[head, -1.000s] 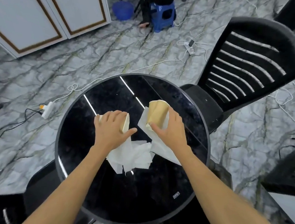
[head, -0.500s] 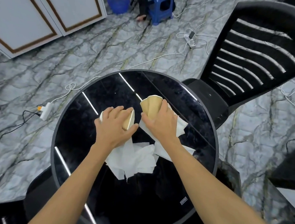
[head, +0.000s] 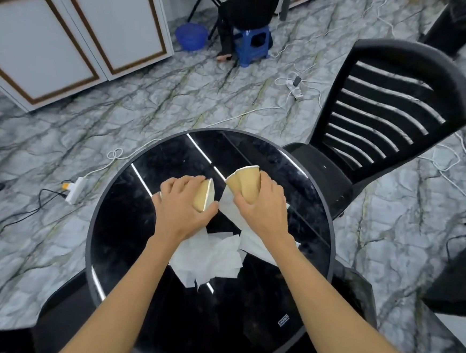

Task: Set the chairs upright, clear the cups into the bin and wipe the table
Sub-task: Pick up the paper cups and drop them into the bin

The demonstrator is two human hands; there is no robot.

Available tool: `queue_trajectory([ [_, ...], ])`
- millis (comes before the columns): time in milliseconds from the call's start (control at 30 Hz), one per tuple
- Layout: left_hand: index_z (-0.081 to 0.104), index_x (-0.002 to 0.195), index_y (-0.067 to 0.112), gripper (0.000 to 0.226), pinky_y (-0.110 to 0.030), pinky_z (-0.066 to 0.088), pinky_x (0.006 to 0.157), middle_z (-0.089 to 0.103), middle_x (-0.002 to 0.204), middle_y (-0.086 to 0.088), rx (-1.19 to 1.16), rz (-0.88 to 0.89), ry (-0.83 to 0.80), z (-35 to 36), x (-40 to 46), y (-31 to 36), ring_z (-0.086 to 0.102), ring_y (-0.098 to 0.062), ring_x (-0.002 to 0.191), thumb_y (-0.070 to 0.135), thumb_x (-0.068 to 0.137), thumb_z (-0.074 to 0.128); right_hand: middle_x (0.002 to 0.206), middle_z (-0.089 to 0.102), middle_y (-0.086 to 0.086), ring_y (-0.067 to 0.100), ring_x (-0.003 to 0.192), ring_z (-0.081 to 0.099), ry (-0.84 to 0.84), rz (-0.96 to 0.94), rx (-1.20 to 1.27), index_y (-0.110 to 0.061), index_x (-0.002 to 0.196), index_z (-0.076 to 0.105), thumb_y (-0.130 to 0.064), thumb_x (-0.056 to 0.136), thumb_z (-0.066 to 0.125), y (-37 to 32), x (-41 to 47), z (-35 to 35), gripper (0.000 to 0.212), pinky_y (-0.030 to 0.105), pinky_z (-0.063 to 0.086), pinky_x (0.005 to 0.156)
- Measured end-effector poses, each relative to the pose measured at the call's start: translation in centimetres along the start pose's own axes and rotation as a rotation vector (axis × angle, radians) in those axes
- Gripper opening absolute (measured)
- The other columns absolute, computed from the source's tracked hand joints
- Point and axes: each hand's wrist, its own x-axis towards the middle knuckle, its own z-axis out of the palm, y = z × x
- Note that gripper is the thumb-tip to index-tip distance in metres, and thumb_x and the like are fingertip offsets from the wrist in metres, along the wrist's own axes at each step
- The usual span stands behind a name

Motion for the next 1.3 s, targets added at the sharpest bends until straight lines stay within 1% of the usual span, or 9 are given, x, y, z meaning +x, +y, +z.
queue_trajectory([
  [200, 0.052, 0.133, 0.042, 0.063, -0.046, 0.029, 0.101, 0.052, 0.133, 0.02, -0.036, 0.049, 0.026, -1.2, -3.2, 3.4, 0.034, -0.019, 0.128, 0.067, 0.075, 0.055, 0.11, 0.06, 0.003, 0.025, 0.101, 0.055, -0.024, 0.043, 0.05, -0.014, 0.125, 0.048, -0.054, 0.077, 0.065, 1.9, -3.6, -4.1, 0.065, 0.047, 0.054, 0.083],
  [400, 0.051, 0.131, 0.044, 0.061, -0.042, 0.029, 0.098, 0.05, 0.132, 0.023, -0.053, 0.102, 0.02, -0.6, -8.6, 7.5, 0.034, -0.017, 0.127, 0.065, 0.074, 0.059, 0.126, 0.055, 0.002, 0.023, 0.118, 0.048, -0.029, 0.048, 0.053, -0.016, 0.14, 0.041, -0.051, 0.081, 0.067, 5.5, -8.9, -8.4, 0.073, 0.041, 0.048, 0.095],
  [533, 0.05, 0.131, 0.045, 0.062, -0.037, 0.024, 0.099, 0.049, 0.131, 0.024, -0.095, 0.131, -0.03, 0.6, -13.0, 10.8, 0.034, -0.015, 0.128, 0.066, 0.073, 0.057, 0.137, 0.05, 0.002, 0.02, 0.127, 0.042, -0.039, 0.059, 0.071, -0.015, 0.149, 0.034, -0.051, 0.085, 0.067, 9.2, -13.1, -11.6, 0.081, 0.034, 0.042, 0.102],
  [733, 0.049, 0.133, 0.045, 0.064, -0.044, 0.033, 0.1, 0.048, 0.135, 0.022, -0.085, 0.186, -0.109, 3.9, -20.6, 16.1, 0.035, -0.017, 0.128, 0.067, 0.074, 0.058, 0.138, 0.05, 0.002, 0.018, 0.127, 0.043, -0.012, 0.123, 0.109, -0.016, 0.149, 0.036, -0.053, 0.082, 0.068, 16.2, -20.0, -15.7, 0.082, 0.027, 0.037, 0.1],
  [900, 0.052, 0.135, 0.043, 0.067, -0.039, 0.03, 0.097, 0.048, 0.135, 0.023, -0.083, 0.27, -0.164, 7.6, -27.1, 19.4, 0.035, -0.011, 0.127, 0.071, 0.074, 0.058, 0.14, 0.05, 0.003, 0.019, 0.13, 0.04, -0.005, 0.202, 0.089, -0.016, 0.15, 0.036, -0.055, 0.083, 0.067, 21.8, -24.2, -17.5, 0.083, 0.032, 0.037, 0.105],
  [1000, 0.051, 0.135, 0.043, 0.067, -0.043, 0.034, 0.102, 0.047, 0.136, 0.024, -0.079, 0.284, -0.216, 10.5, -30.5, 20.0, 0.034, -0.01, 0.128, 0.071, 0.075, 0.058, 0.142, 0.049, 0.006, 0.021, 0.132, 0.04, -0.031, 0.245, 0.059, -0.013, 0.151, 0.034, -0.051, 0.086, 0.067, 25.2, -25.9, -17.4, 0.083, 0.032, 0.037, 0.104],
  [1100, 0.05, 0.135, 0.046, 0.067, -0.045, 0.034, 0.103, 0.046, 0.137, 0.025, -0.067, 0.248, -0.282, 13.6, -32.6, 18.9, 0.034, -0.01, 0.129, 0.075, 0.075, 0.056, 0.143, 0.048, 0.004, 0.021, 0.131, 0.039, -0.067, 0.278, 0.036, -0.015, 0.152, 0.032, -0.053, 0.087, 0.066, 28.0, -27.2, -16.0, 0.083, 0.031, 0.035, 0.103],
  [1200, 0.049, 0.136, 0.046, 0.07, -0.044, 0.031, 0.105, 0.047, 0.139, 0.025, -0.028, 0.173, -0.337, 18.1, -33.3, 17.2, 0.032, -0.011, 0.13, 0.078, 0.074, 0.053, 0.143, 0.048, 0.003, 0.02, 0.131, 0.038, -0.105, 0.313, 0.035, -0.016, 0.153, 0.03, -0.055, 0.087, 0.064, 31.4, -28.0, -13.0, 0.083, 0.032, 0.036, 0.103],
  [1300, 0.046, 0.136, 0.048, 0.069, -0.048, 0.031, 0.107, 0.046, 0.14, 0.024, 0.004, 0.097, -0.374, 22.9, -33.1, 14.9, 0.03, -0.012, 0.131, 0.077, 0.074, 0.053, 0.142, 0.048, 0.002, 0.02, 0.13, 0.039, -0.157, 0.341, 0.034, -0.016, 0.153, 0.029, -0.055, 0.087, 0.062, 34.8, -28.6, -8.5, 0.083, 0.034, 0.039, 0.103],
])
